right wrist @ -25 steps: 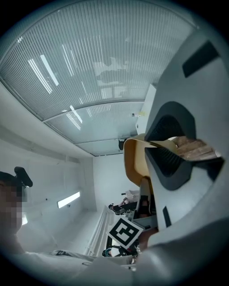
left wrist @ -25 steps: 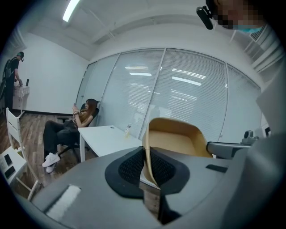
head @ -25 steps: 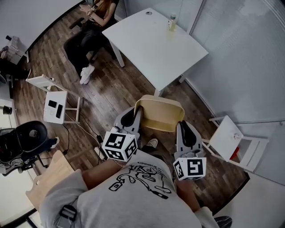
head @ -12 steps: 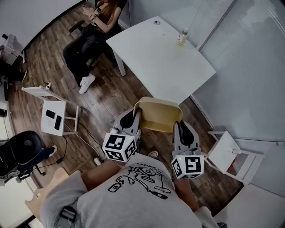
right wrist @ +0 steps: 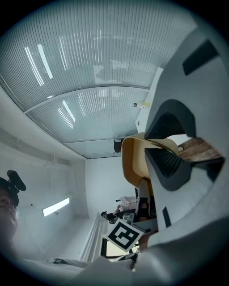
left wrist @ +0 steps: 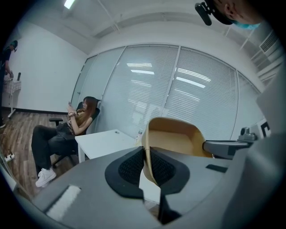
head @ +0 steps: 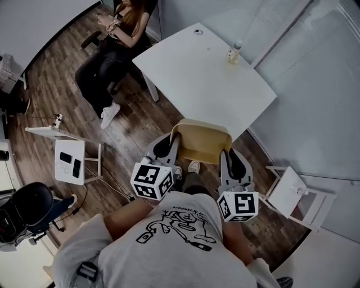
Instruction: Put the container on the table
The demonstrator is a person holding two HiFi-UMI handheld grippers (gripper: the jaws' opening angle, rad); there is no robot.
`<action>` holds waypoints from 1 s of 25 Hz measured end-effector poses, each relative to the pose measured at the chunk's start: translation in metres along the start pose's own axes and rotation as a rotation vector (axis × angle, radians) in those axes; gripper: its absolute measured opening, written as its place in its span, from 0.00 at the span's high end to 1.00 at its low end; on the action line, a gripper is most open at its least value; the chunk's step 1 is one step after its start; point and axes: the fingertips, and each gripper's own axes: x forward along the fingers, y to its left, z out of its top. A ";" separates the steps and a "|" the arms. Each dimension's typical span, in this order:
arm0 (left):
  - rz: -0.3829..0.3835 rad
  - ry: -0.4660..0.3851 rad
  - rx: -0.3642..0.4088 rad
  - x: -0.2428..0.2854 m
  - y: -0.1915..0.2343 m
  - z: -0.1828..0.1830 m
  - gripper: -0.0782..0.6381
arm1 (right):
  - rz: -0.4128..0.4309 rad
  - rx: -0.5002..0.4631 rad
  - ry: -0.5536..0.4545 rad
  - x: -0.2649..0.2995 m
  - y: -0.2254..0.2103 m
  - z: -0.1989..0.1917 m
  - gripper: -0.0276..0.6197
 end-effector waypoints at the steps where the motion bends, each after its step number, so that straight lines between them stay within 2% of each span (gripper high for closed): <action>1: -0.008 0.007 -0.001 0.005 0.000 0.000 0.88 | -0.004 0.001 0.001 0.003 -0.002 0.000 0.91; 10: -0.033 0.045 -0.001 0.064 0.006 0.008 0.88 | -0.029 0.025 0.002 0.044 -0.040 0.006 0.90; 25: -0.019 0.118 0.039 0.212 -0.019 0.033 0.88 | -0.004 0.073 0.016 0.122 -0.168 0.020 0.90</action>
